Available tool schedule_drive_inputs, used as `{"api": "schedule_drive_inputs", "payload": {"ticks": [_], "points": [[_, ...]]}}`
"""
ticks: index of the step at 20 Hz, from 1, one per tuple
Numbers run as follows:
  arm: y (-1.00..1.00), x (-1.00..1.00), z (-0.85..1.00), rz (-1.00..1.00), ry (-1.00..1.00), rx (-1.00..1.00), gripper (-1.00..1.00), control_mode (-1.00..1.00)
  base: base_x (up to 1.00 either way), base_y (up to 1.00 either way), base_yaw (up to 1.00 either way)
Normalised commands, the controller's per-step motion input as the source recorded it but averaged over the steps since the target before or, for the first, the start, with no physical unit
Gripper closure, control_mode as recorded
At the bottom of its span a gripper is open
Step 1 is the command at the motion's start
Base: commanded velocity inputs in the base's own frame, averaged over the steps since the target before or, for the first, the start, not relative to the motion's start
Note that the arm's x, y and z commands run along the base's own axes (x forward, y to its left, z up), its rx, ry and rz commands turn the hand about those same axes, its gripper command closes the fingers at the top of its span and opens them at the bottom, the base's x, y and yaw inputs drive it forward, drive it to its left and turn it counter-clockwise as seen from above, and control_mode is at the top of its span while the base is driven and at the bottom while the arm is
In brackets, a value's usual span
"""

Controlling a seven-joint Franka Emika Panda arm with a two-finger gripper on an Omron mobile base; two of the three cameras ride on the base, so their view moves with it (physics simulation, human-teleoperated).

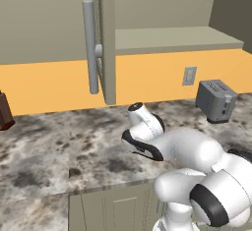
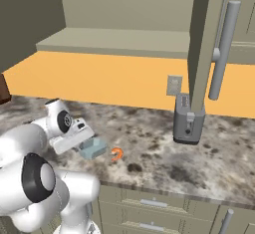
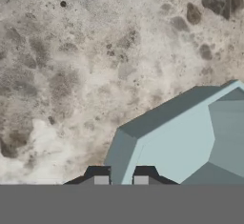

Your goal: Retrieve the tupperware from the cabinet, then place the raw meat into the tupperware to avoid contamination.

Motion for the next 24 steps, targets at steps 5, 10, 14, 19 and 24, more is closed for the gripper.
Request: {"api": "schedule_drive_inputs", "payload": {"ticks": [5, 10, 14, 19, 24], "points": [[0.00, 0.26, -0.49, -0.05, -0.06, 0.00, 1.00, -1.00, 0.00, 0.00, 0.00], [0.01, 0.29, -0.39, -0.05, -0.05, 0.00, 1.00, -1.00, 0.00, 0.00, 0.00], [0.04, 0.10, -0.22, -0.02, -0.01, 0.00, 1.00, -1.00, 0.00, 0.00, 0.00], [0.06, 0.00, -0.08, -0.01, 0.00, 0.00, -1.00, -1.00, 0.00, 0.00, 0.00], [-0.02, -0.01, 0.02, 0.00, -0.04, 0.00, -1.00, -1.00, 0.00, 0.00, 0.00]]}}
